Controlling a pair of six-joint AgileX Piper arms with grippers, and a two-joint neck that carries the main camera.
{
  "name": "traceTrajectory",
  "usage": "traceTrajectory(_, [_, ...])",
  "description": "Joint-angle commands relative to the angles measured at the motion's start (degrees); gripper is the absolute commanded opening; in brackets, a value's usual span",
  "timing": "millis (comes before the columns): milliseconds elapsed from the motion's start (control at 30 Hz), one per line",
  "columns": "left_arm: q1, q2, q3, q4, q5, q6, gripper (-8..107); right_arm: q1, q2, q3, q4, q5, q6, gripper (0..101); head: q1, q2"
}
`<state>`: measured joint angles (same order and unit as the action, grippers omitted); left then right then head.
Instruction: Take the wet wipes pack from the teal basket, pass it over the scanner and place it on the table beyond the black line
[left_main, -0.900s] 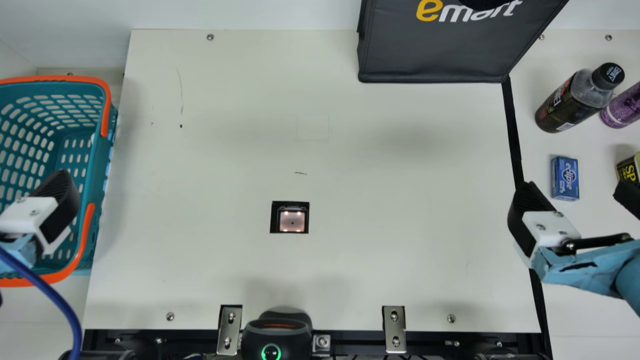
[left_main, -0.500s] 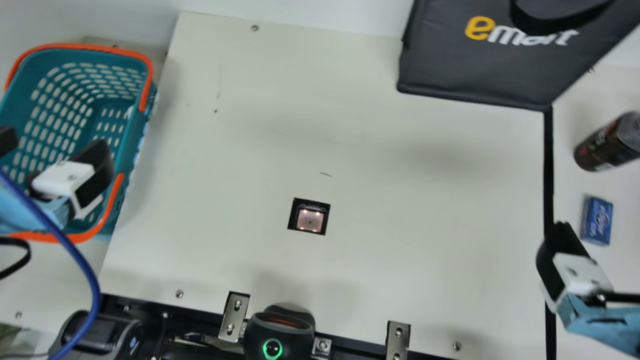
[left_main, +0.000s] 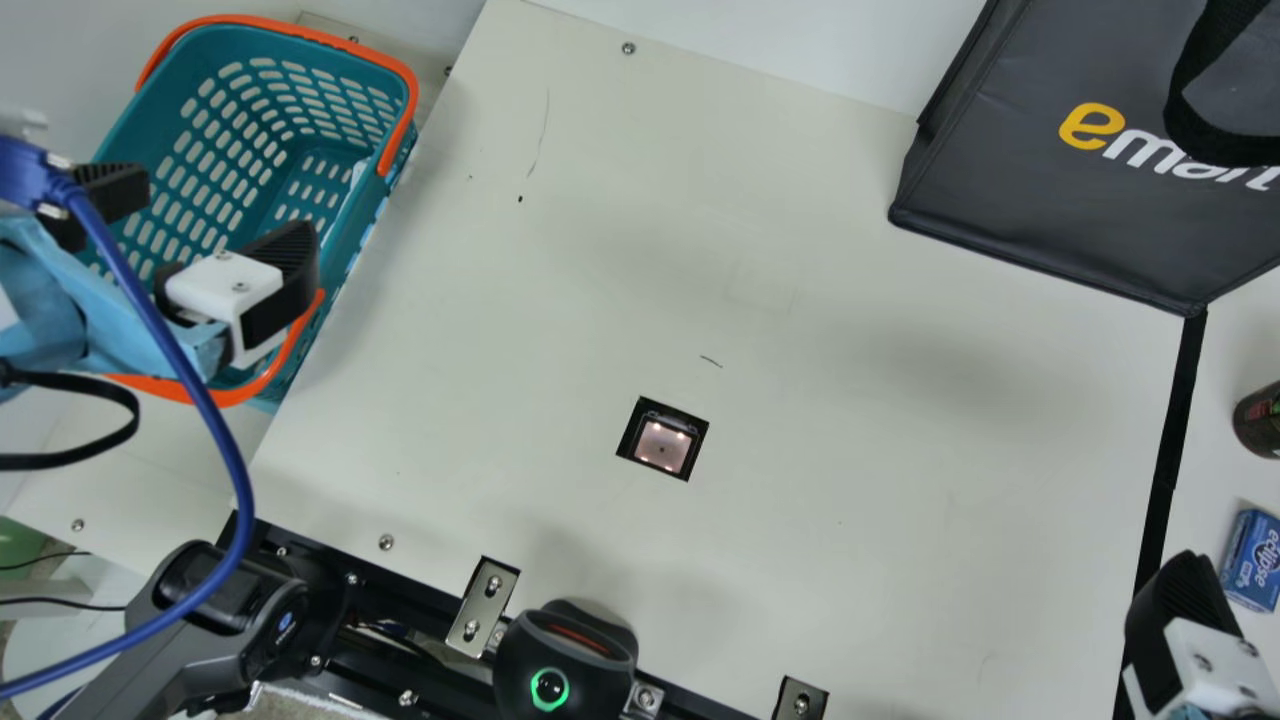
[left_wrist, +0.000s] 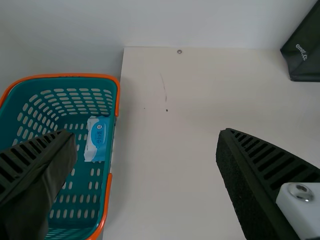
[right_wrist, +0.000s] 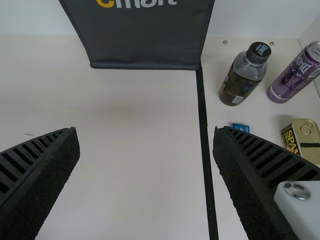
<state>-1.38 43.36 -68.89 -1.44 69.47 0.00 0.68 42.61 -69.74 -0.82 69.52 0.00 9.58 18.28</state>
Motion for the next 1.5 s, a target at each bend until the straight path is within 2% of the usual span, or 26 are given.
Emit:
traceTrajectory(0, [1.00,0.43,0.20,0.41,-0.12,-0.90,90,0.00,0.00,0.00,0.00,0.00,0.00,95,-1.66,0.14])
traceTrajectory(233, [8.39,3.22,1.02,2.33,-0.94,-6.46,90,0.00,0.00,0.00,0.00,0.00,0.00,95,-1.66,0.14])
traceTrajectory(533, [22.68,8.16,2.15,1.40,-3.33,-7.72,90,0.00,0.00,0.00,0.00,-0.06,0.00,95,-1.66,0.14])
traceTrajectory(767, [33.36,13.61,2.58,-2.59,-5.78,0.73,90,0.00,0.00,0.00,0.00,-0.06,0.00,95,-1.66,0.14])
traceTrajectory(1000, [40.00,20.15,2.30,-5.94,-8.39,11.88,90,0.00,0.00,0.00,0.00,-0.06,0.00,95,-1.66,0.14])
traceTrajectory(1200, [42.75,26.35,1.22,-7.94,-10.07,19.81,90,0.00,0.00,0.00,0.00,-0.06,0.00,95,-1.66,0.14])
traceTrajectory(1467, [43.04,34.61,-0.86,-9.57,-11.24,27.77,90,0.00,0.00,0.00,0.00,-0.06,0.00,95,-1.66,0.14])
